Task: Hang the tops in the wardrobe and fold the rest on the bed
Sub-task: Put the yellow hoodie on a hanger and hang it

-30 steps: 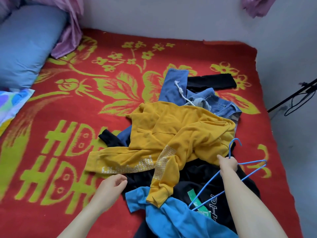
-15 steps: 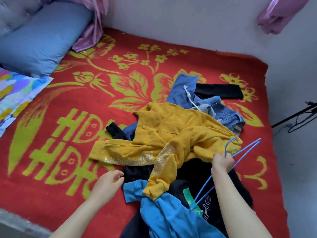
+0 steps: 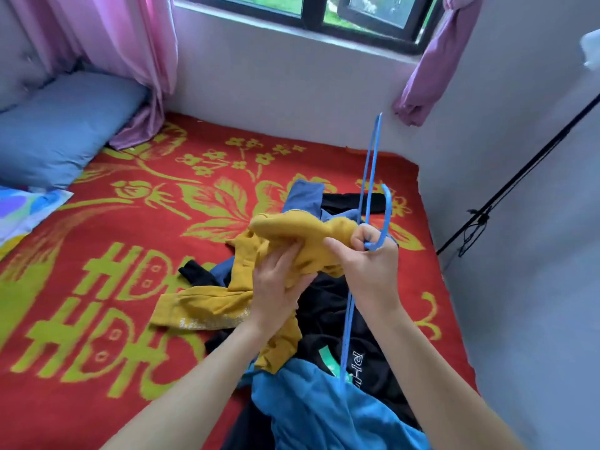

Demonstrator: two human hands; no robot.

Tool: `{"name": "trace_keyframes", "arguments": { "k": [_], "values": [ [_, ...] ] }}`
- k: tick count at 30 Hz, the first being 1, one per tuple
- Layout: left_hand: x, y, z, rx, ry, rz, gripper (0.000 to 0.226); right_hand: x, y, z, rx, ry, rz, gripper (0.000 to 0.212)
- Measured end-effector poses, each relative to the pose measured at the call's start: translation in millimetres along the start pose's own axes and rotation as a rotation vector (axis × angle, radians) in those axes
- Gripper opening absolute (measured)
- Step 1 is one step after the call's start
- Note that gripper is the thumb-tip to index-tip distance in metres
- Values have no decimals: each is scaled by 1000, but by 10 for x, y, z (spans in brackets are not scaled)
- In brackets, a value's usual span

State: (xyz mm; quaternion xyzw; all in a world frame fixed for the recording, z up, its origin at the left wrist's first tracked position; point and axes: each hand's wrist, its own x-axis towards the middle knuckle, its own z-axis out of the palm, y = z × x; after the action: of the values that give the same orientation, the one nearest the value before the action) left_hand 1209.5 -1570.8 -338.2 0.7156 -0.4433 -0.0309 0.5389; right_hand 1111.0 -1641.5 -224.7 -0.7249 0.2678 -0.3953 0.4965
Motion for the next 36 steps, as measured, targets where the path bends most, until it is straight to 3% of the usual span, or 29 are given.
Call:
{"name": "trace_keyframes", "arguments": {
  "k": [5, 7, 12, 15, 17, 20, 23, 26, 29, 33, 36],
  "values": [
    [223, 335, -633, -76, 62, 84, 33, 22, -522, 78, 46, 31, -124, 59],
    [336, 511, -893, -84, 162, 54, 19, 47, -682, 104, 46, 48, -152, 58],
    [691, 1026, -1617, -298, 310, 28, 17, 98, -1018, 0, 133, -21, -158, 58],
    [850, 1320, -1971, -391, 337, 33, 18, 49, -939, 12, 14, -31, -84, 48],
    [893, 1443, -2091, -400, 328, 32, 19, -68, -845, 114, -63, -112, 3, 41],
    [880, 1456, -2101, -367, 305, 7, 20, -350, -703, 369, -100, -323, 132, 69],
    [837, 1305, -2033, -349, 279, -40, 18, -545, -563, 676, -90, -427, 175, 57],
    [776, 1098, -2042, -398, 295, -143, 21, -534, -217, 868, -301, -276, 180, 36],
    [712, 855, -2134, -442, 362, -248, 20, -522, 224, 858, -324, -194, 236, 34],
    [625, 315, -2267, -474, 407, -437, 17, -510, 513, 816, -78, -51, 388, 47],
    [449, -157, -2287, -424, 447, -598, 23, -432, 510, 834, 23, -43, 449, 49]
  ]
}}
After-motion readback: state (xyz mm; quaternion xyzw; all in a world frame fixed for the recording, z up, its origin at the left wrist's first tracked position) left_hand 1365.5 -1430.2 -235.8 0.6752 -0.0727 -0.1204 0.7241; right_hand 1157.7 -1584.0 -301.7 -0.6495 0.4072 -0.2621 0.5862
